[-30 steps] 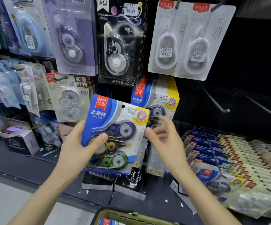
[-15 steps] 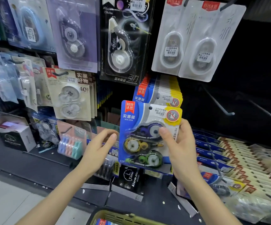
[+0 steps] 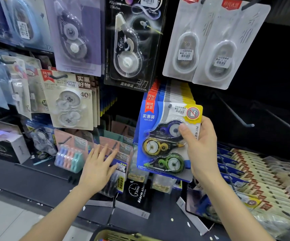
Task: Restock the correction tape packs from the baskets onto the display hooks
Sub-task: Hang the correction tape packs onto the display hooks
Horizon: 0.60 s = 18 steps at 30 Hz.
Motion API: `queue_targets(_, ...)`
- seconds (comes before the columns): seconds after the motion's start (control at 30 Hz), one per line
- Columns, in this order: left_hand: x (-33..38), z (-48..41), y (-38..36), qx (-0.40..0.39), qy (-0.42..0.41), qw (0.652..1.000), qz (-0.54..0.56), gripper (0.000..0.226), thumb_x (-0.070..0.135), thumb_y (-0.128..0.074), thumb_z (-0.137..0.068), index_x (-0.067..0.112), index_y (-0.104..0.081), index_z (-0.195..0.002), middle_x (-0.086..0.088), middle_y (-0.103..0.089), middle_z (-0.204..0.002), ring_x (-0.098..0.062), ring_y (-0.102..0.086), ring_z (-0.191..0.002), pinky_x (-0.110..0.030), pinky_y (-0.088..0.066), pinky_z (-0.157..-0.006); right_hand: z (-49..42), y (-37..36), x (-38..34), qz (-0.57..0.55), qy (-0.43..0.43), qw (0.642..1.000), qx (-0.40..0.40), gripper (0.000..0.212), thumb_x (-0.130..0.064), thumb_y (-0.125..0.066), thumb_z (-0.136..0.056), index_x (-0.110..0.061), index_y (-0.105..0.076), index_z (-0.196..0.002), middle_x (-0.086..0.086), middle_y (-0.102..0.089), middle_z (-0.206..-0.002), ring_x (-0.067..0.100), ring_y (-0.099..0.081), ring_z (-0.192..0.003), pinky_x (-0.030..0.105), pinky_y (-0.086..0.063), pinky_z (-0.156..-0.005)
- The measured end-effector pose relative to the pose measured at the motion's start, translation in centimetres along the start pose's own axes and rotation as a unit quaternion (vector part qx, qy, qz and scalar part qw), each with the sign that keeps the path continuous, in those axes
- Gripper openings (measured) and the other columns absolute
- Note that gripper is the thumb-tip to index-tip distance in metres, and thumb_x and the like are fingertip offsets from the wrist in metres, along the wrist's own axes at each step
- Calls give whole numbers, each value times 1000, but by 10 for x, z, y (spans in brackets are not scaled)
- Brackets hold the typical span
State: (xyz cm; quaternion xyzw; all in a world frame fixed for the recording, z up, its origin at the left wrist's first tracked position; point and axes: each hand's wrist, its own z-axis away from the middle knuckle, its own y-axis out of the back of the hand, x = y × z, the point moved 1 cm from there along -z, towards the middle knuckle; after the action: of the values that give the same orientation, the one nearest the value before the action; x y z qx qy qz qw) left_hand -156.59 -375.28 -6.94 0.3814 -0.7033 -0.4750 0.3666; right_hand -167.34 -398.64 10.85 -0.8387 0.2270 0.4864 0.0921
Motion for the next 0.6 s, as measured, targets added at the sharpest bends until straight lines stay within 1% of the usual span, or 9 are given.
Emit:
queue_targets(0.07, -1, 1, -2, 2, 1, 1000, 1, 70, 55, -11, -103, 14, -61, -130, -23, -62, -128, -47, -59, -115, -55, -46, -97, -4, -2, 6, 5, -7, 1000, 2, 20, -11, -62, -95, -26, -55, -106, -5, -67, -107, 10, -66, -98, 26, -54, -81)
queue_targets(0.17, -3, 2, -5, -5, 12, 1000, 7, 61, 56, -11, -103, 20, -47, -137, -21, -60, -132, -45, -56, -120, -54, -39, -102, -10, -6, 17, 28, -19, 999, 9, 17, -14, -62, -95, -27, -53, -102, -7, -66, -102, 7, -65, -93, 24, -51, -78)
queue_targets(0.23, -2, 2, -5, -16, 18, 1000, 8, 62, 57, -9, -102, 21, -43, -138, -21, -59, -134, -45, -55, -122, -54, -41, -102, -12, -9, 23, 67, -6, 997, 30, 16, -16, -64, -94, -27, -53, -98, -11, -66, -94, 2, -63, -84, 20, -49, -73)
queue_targets(0.3, -1, 2, -3, -27, 24, 999, 11, 63, 59, -8, -101, 21, -41, -139, -20, -58, -134, -45, -55, -123, -54, -43, -101, -14, -10, 29, 110, 16, 992, 62, 13, -22, -67, -92, -24, -55, -97, -14, -67, -88, -1, -64, -78, 21, -49, -70)
queue_targets(0.33, -1, 2, -2, -31, 26, 999, 10, 63, 59, -8, -101, 21, -41, -140, -21, -58, -134, -45, -55, -123, -54, -44, -101, -14, -10, 32, 136, 27, 988, 73, 14, -27, -68, -92, -22, -56, -98, -16, -67, -85, -1, -63, -75, 20, -49, -69)
queue_targets(0.4, 1, 2, 0, -48, 32, 998, 2, 64, 59, -8, -101, 20, -42, -140, -22, -59, -133, -45, -56, -122, -56, -46, -100, -14, -8, 35, 190, 45, 978, 81, 21, -35, -68, -91, -19, -57, -96, -17, -64, -78, -4, -59, -67, 12, -41, -62)
queue_targets(0.43, 1, 2, 1, -58, 35, 998, -4, 65, 59, -8, -101, 20, -44, -139, -22, -59, -132, -45, -56, -121, -57, -46, -99, -13, -7, 36, 208, 48, 974, 79, 25, -39, -67, -91, -17, -57, -95, -17, -61, -73, -3, -56, -64, 12, -39, -58)
queue_targets(0.53, 2, 1, 3, -92, 44, 995, -17, 66, 58, -14, -101, 17, -50, -138, -23, -60, -131, -46, -57, -119, -58, -46, -98, -12, -4, 33, 267, 31, 961, 64, 32, -48, -63, -90, -18, -54, -95, -15, -54, -67, 3, -51, -59, 19, -34, -56)
queue_targets(0.6, 2, 1, 4, -96, 41, 994, -23, 62, 56, -29, -96, 15, -53, -136, -24, -60, -130, -48, -58, -118, -59, -47, -96, -11, -2, 30, 304, 7, 951, 57, 36, -54, -61, -88, -21, -50, -97, -13, -54, -70, 4, -51, -64, 22, -35, -58)
